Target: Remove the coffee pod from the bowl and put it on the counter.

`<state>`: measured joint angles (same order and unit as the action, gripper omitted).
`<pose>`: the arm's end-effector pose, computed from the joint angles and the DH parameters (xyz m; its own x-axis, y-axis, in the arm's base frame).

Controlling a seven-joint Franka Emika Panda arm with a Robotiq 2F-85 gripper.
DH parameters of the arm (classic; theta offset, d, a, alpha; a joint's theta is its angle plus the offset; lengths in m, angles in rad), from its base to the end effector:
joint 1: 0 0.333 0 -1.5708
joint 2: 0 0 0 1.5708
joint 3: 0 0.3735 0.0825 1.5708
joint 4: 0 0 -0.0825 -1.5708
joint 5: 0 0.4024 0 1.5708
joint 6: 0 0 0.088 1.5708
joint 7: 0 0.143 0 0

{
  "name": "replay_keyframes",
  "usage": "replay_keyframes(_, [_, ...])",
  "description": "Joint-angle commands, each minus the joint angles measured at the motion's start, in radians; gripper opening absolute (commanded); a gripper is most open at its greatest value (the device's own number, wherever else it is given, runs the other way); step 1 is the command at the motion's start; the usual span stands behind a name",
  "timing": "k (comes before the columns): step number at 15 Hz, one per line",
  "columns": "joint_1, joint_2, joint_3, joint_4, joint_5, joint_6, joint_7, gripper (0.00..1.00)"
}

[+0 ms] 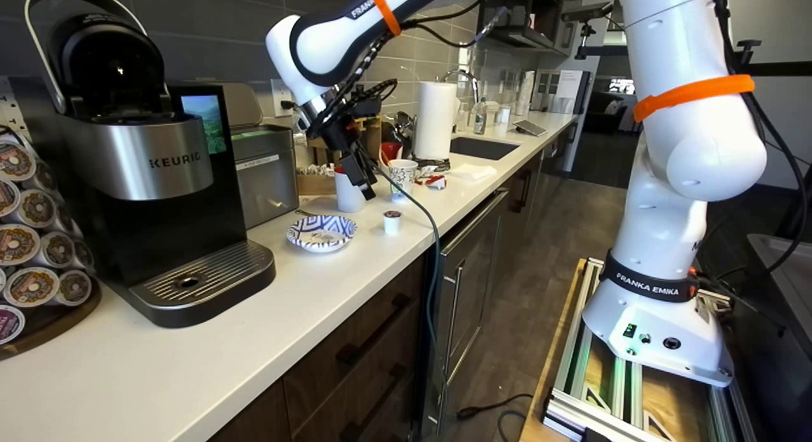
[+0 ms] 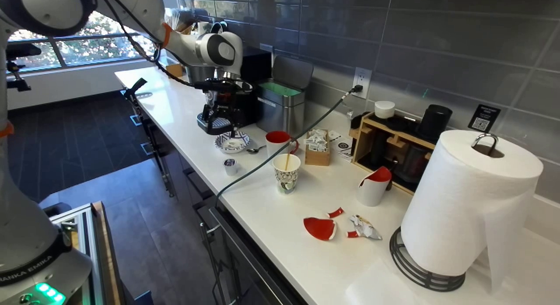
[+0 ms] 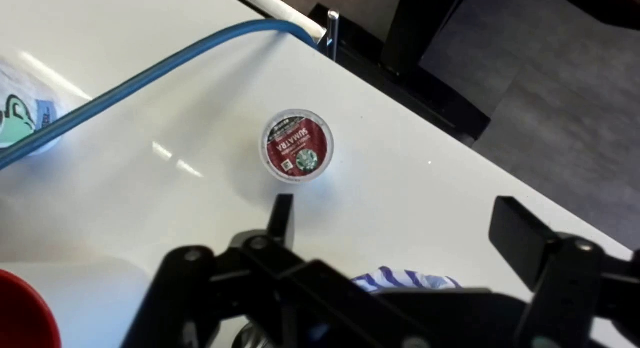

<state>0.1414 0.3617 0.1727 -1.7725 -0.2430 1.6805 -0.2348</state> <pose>0.5939 0.1515 0.3452 0.7229 0.5191 -0.4559 0.5992 -0.7996 0.0397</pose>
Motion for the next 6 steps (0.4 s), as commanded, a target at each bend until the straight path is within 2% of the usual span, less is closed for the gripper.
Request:
replay_keyframes(1, [-0.036,-0.212,0.001,-0.245,0.029,0.234,-0.079,1.00])
replay_keyframes(3, [-0.038,-0.306,-0.005,-0.347,0.005,0.356,-0.117,1.00])
replay_keyframes(4, [-0.023,-0.182,-0.012,-0.198,0.008,0.249,-0.080,1.00])
replay_keyframes(6, [-0.022,-0.219,-0.014,-0.226,0.008,0.264,-0.084,1.00])
